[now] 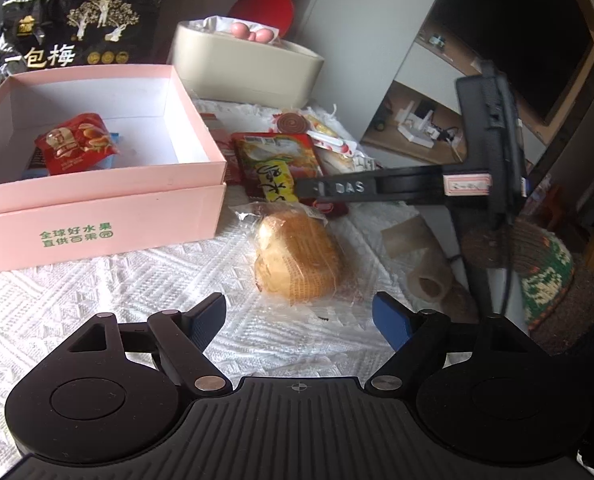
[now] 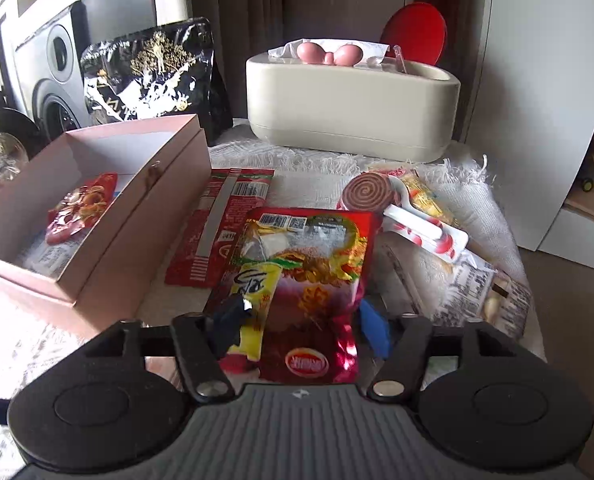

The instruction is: Organize snacks

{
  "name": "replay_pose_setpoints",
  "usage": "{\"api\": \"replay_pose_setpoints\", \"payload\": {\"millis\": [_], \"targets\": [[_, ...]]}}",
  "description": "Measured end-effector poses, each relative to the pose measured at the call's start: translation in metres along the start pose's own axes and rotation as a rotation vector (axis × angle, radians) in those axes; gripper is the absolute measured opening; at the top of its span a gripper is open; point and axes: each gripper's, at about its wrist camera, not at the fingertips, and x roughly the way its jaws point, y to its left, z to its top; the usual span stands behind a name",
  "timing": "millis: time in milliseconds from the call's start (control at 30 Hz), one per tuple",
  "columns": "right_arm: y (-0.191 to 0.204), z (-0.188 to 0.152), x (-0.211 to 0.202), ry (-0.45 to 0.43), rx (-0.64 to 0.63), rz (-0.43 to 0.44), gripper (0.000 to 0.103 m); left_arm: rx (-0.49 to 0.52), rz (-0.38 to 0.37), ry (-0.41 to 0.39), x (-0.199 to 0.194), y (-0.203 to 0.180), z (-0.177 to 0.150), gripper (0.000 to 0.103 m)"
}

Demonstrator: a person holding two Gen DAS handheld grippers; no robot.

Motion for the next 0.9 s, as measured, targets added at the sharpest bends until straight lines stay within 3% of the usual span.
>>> {"api": "replay_pose_setpoints", "payload": {"millis": [67, 267, 300, 367, 433, 467, 700, 800, 900], "targets": [[-0.011, -0.010, -0.009, 0.034, 0.019, 0.020, 0.026, 0.015, -0.006, 0.000, 0.003, -0.005, 0.002, 0.085], [-0.033, -0.048, -0.041, -0.017, 0.053, -0.047, 0.026, 0.073, 0.054, -0.055, 0.021, -0.021, 0.022, 0.084], [-0.037, -0.052, -0.045, -0.026, 0.076, -0.050, 0.029, 0.085, 0.076, -0.052, 0.027, -0.023, 0.025, 0.081], [-0.044, -0.057, -0.049, -0.032, 0.119, -0.042, 0.042, 0.112, 0.128, -0.028, 0.044, -0.026, 0.028, 0.059], [-0.049, -0.060, -0.053, -0.049, 0.127, -0.041, 0.057, 0.137, 0.132, -0.038, 0.051, -0.026, 0.028, 0.061], [-0.050, -0.059, -0.054, -0.058, 0.113, -0.052, 0.058, 0.145, 0.133, -0.043, 0.052, -0.027, 0.028, 0.061], [-0.048, -0.014, -0.048, -0.204, -0.069, -0.121, 0.078, 0.156, 0.096, -0.042, 0.045, -0.021, 0.022, 0.059], [-0.050, 0.020, -0.022, -0.209, -0.126, -0.138, 0.078, 0.139, 0.087, -0.035, 0.044, -0.019, 0.022, 0.060], [-0.057, 0.055, 0.021, -0.135, -0.125, -0.128, 0.078, 0.172, 0.102, -0.043, 0.051, -0.023, 0.023, 0.064]]}}
